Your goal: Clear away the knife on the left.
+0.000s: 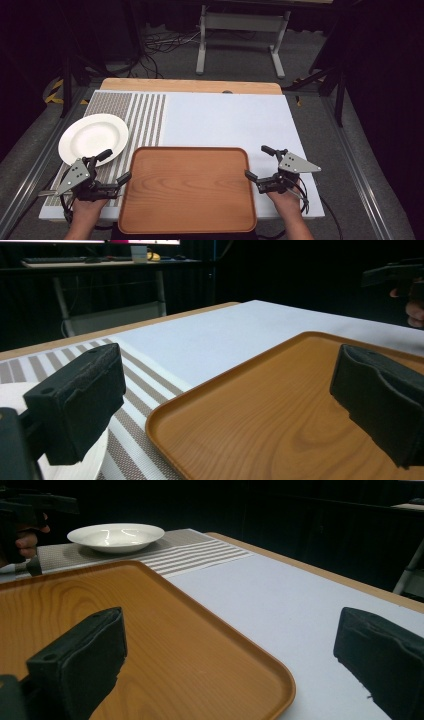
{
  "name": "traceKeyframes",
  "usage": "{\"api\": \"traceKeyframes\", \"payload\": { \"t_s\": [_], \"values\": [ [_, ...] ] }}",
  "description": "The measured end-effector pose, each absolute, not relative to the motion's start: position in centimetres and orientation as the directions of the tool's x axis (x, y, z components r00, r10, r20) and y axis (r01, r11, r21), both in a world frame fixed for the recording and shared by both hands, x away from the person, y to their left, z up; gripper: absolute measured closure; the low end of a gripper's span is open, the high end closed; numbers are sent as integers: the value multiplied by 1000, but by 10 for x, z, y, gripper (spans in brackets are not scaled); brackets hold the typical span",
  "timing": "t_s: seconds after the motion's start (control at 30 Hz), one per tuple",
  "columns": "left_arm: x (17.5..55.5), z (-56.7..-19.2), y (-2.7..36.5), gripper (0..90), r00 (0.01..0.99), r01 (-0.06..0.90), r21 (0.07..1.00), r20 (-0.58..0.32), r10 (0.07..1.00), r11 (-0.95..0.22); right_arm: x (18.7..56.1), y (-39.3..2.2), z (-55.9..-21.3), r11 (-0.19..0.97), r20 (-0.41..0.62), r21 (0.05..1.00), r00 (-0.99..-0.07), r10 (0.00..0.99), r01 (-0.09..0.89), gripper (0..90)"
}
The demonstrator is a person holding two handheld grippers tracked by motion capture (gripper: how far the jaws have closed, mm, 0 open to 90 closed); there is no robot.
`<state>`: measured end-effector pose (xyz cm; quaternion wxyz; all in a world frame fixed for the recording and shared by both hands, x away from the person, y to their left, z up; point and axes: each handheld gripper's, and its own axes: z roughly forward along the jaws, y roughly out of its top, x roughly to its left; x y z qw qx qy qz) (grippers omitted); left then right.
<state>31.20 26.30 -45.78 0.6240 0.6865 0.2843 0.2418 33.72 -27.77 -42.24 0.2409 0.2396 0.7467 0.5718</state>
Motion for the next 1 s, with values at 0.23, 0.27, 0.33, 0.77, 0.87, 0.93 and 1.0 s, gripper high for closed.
{"api": "traceKeyframes", "payload": {
  "t_s": [0.23, 0.27, 0.33, 0.77, 0.87, 0.93, 1.0],
  "values": [
    [311, -453, 263, 23, 740, 99, 993, -37, 672, -55, 337, -278, -423, 231, -81, 969, -773, 629, 86, 12],
    [311, -453, 263, 23, 741, 103, 993, -36, 671, -61, 337, -278, -423, 231, -81, 969, -774, 628, 86, 12],
    [312, -452, 262, 19, 744, 104, 992, -34, 668, -65, 337, -278, -423, 232, -81, 969, -774, 628, 86, 12],
    [308, -440, 257, 61, 767, 111, 989, -21, 642, -100, 337, -278, -423, 232, -79, 969, -780, 621, 87, 13],
    [309, -434, 258, 68, 785, 116, 986, -15, 619, -123, 337, -278, -423, 228, -77, 970, -782, 618, 85, 13],
    [309, -430, 259, 82, 801, 118, 981, -1, 598, -157, 337, -278, -423, 226, -72, 970, -785, 616, 88, 13],
    [308, -426, 260, 100, 805, 115, 977, 13, 593, -177, 337, -278, -423, 226, -71, 970, -787, 613, 88, 13]
  ]
}}
